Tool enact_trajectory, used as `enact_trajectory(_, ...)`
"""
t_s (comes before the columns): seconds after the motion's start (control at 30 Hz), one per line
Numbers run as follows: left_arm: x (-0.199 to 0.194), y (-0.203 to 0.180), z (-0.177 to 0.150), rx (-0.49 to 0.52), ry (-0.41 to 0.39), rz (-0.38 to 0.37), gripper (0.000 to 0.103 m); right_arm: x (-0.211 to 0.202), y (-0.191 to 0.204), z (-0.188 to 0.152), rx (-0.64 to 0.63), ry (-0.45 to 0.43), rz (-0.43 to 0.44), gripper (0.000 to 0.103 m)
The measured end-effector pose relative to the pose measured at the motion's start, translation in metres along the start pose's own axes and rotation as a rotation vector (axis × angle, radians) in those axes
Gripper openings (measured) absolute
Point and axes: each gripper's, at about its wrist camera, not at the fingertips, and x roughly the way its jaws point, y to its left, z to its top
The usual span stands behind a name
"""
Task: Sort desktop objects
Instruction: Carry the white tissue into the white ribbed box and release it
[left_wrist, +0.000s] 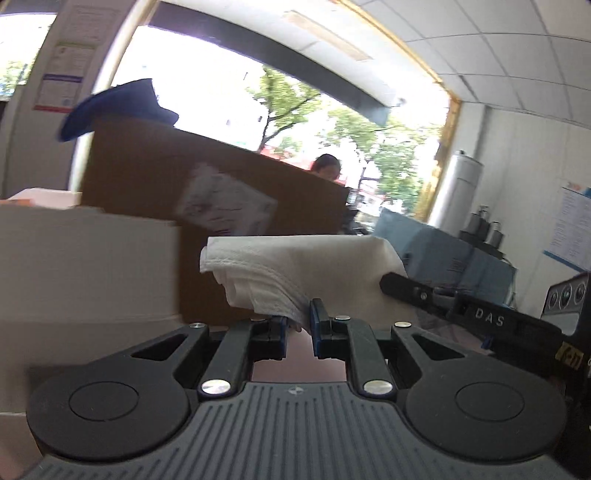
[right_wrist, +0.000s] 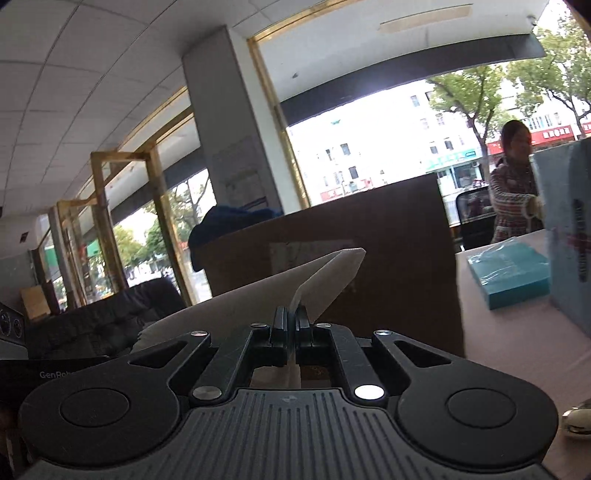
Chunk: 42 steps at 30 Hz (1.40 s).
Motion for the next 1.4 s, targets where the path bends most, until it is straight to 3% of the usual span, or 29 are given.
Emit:
enact_trajectory(0.3, -0.034, 0.095, -0.009, -0.153, 0.088, 0.117, 0.011, 0.095, 0.058, -0.025, -0.016, 0.177, 0.071, 0.004)
enact_trajectory(0.47, -0.027, 0.103, -0.014, -0.146, 0.140, 0.170, 0.011, 0.120, 0.064, -0.038, -0.016, 0.266, 0.046, 0.004)
enact_trajectory(0.63, -0.024, 0.118, -0.014, -0.218, 0.186, 0.163, 0.013, 0.129, 0.061, -0.047, 0.025, 0.352, 0.034, 0.004)
enact_trajectory(0.7, -0.033, 0.117, -0.010, -0.225, 0.159, 0.162, 0.019, 0.131, 0.057, -0.044, 0.035, 0.375, 0.039, 0.004)
enact_trajectory(0.8, -0.055, 0.114, -0.002, -0.206, 0.066, 0.192, 0.044, 0.130, 0.053, -0.042, 0.032, 0.387, 0.034, 0.004)
enact_trajectory(1.0, -0.088, 0.110, 0.015, -0.162, -0.087, 0.234, 0.046, 0.135, 0.046, -0.045, 0.068, 0.419, 0.086, 0.004)
enact_trajectory(1.1, -0.067, 0.108, 0.028, -0.129, -0.018, 0.246, 0.045, 0.139, 0.048, -0.045, 0.050, 0.447, 0.091, 0.004)
enact_trajectory(1.23, -0.017, 0.113, 0.044, -0.154, 0.142, 0.227, 0.044, 0.144, 0.048, -0.041, 0.050, 0.490, 0.111, 0.004)
enact_trajectory(1.4, 0.033, 0.128, 0.037, -0.209, 0.297, 0.155, 0.039, 0.155, 0.055, -0.041, -0.004, 0.579, 0.117, 0.004)
